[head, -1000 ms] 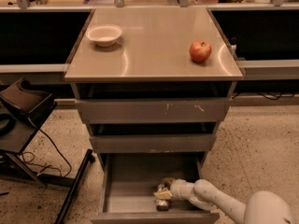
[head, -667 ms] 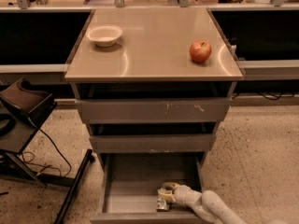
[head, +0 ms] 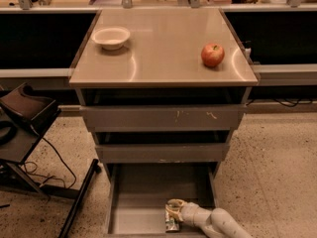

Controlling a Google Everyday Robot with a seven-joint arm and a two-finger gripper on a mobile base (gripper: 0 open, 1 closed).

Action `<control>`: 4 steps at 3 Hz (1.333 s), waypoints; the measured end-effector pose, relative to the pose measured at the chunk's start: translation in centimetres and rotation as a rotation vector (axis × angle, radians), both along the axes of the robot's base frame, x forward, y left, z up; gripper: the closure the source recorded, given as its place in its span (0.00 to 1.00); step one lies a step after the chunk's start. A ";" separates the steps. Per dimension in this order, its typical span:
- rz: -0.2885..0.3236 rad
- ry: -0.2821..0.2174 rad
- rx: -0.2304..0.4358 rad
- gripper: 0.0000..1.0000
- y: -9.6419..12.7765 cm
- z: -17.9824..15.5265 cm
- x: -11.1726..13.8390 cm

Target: Pick 7up can from bottom drawer and place on counter

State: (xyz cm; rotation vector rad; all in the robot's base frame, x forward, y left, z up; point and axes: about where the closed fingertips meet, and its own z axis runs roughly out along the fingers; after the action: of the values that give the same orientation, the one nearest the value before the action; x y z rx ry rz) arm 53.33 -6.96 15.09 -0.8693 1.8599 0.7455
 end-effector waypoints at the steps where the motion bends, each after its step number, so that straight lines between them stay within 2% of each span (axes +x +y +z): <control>1: 0.000 0.000 0.000 0.85 0.0 0.0 0.0; 2: 0.000 0.000 0.000 1.00 0.0 0.5 0.0; 3: -0.006 -0.009 -0.040 1.00 -0.4 2.4 -0.7; 4: -0.156 -0.007 -0.187 1.00 -9.5 6.5 -1.8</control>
Offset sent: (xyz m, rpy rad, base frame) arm -0.0658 -0.0630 0.1891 -0.3488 -0.1771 -0.0104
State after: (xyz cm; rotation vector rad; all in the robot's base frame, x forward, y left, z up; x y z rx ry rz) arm 51.52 -16.45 21.63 -0.8306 1.9883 0.4776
